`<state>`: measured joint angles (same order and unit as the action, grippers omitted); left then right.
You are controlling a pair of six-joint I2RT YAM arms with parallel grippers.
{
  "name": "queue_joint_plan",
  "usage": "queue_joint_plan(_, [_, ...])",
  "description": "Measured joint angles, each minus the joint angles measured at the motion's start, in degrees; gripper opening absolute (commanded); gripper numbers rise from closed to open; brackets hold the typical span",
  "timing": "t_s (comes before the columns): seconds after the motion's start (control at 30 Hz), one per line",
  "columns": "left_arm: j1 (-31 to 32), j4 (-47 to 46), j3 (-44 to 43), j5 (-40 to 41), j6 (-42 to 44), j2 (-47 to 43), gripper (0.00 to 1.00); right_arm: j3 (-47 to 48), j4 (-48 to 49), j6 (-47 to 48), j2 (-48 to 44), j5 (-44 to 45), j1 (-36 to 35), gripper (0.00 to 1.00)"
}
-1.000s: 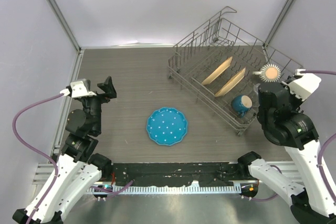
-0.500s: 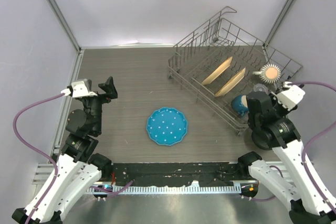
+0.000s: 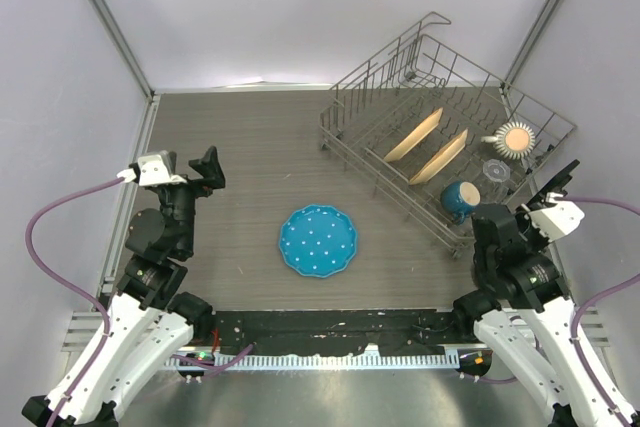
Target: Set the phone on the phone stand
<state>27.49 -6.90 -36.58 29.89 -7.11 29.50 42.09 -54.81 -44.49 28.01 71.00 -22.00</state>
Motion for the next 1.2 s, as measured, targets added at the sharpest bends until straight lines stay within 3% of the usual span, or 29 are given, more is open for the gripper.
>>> queue_joint_plan(0.3, [0.2, 0.0, 0.0, -0.1, 0.0, 0.0, 0.87, -3.6, 5.0, 0.5, -2.6, -0.3, 0.0, 0.00])
queue_joint_plan(0.4, [0.3, 0.0, 0.0, -0.1, 0.0, 0.0, 0.87, -4.2, 6.1, 1.1, -3.7, -0.2, 0.0, 0.05])
queue_joint_plan(0.5, [0.3, 0.0, 0.0, -0.1, 0.0, 0.0, 0.87, -4.5, 6.9, 2.1, -4.2, -0.3, 0.0, 0.19])
queue_joint_plan(0.53, [0.3, 0.0, 0.0, -0.1, 0.0, 0.0, 0.87, -4.5, 7.0, 2.4, -4.1, -0.5, 0.0, 0.28])
queue_joint_plan(0.9, [0.5, 0.0, 0.0, -0.1, 0.1, 0.0, 0.86, -0.7, 8.2, 2.1, -2.0, -4.2, 0.0, 0.77])
queue_joint_plan(1.03, [0.7, 0.0, 0.0, -0.1, 0.1, 0.0, 0.86, 3.2, 7.0, 2.7, -0.2, -5.7, 0.0, 0.84])
queue_joint_plan(1.2, [0.7, 0.0, 0.0, -0.1, 0.3, 0.0, 0.86, 10.5, 5.7, 6.1, 2.2, -7.3, 0.0, 0.85])
